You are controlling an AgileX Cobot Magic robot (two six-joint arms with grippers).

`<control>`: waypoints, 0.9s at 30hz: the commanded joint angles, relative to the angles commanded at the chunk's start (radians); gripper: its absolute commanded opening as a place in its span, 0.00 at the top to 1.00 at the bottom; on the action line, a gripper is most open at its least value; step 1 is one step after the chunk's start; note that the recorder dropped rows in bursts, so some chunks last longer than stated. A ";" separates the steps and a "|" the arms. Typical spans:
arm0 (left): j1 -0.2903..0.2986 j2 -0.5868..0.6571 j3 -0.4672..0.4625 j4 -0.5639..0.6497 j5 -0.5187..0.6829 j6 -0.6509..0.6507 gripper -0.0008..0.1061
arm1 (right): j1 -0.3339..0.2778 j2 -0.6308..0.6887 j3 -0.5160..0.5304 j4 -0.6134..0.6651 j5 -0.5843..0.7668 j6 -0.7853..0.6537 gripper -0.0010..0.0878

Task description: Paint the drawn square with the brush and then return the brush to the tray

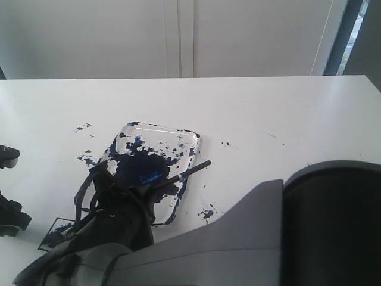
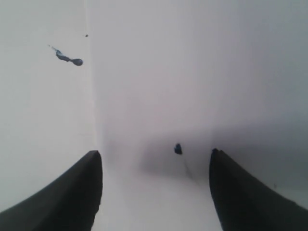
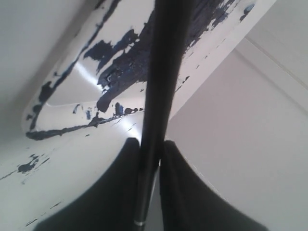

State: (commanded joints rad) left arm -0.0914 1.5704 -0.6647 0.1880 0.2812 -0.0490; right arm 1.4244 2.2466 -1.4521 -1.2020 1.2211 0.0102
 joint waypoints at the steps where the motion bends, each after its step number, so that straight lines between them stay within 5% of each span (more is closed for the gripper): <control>1: 0.000 0.000 0.000 0.000 0.000 0.000 0.36 | -0.008 0.000 0.000 -0.003 0.000 0.002 0.99; 27: 0.000 0.000 0.000 -0.008 0.001 0.000 0.36 | -0.051 0.015 -0.002 -0.078 0.000 0.047 0.99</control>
State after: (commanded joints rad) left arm -0.0914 1.5704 -0.6647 0.1800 0.2822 -0.0490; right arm 1.3734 2.2616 -1.4539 -1.2800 1.2211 0.0568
